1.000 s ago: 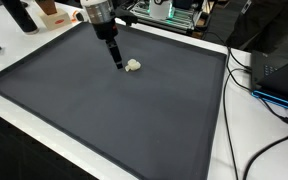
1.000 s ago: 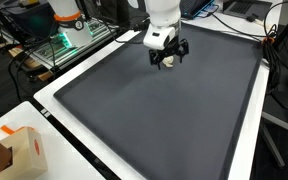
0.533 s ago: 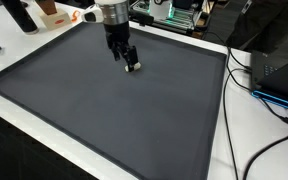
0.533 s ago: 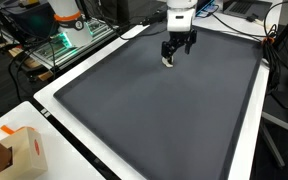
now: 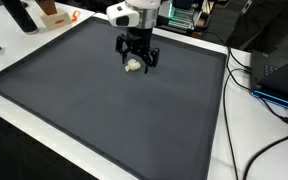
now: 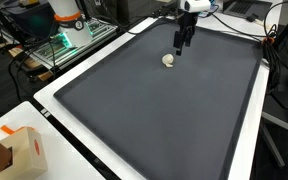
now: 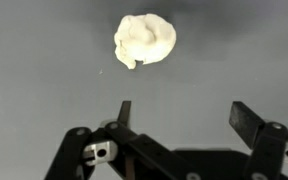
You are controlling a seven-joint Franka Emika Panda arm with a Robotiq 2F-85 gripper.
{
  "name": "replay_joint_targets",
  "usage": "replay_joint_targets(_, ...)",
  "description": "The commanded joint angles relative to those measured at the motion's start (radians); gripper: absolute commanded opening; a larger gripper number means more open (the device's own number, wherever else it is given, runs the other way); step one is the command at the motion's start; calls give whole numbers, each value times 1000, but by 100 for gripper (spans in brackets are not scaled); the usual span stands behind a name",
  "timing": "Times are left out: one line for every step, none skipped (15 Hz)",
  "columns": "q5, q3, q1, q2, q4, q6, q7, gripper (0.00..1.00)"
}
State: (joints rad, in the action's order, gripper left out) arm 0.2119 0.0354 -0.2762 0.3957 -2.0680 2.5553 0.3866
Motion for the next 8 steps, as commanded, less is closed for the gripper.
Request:
replay_joint_targets(162, 22, -58, -16, -1, -74, 5, 100)
replay_joint_targets(207, 22, -71, -18, 0, -97, 8, 100)
replay_joint_targets(246, 18, -80, -21, 0, -126, 4, 100)
replay_joint_targets(294, 18, -92, -24, -1, -152, 13, 100)
replay_joint_targets(340, 15, -103, -27, 0, -183, 18, 100)
replay_joint_targets(388, 12, -115, -30, 0, -214, 27, 100)
replay_joint_targets(437, 8, -124, -29, 1, -242, 33, 100)
replay_joint_targets(489, 3, -131, -27, 2, -268, 42, 100)
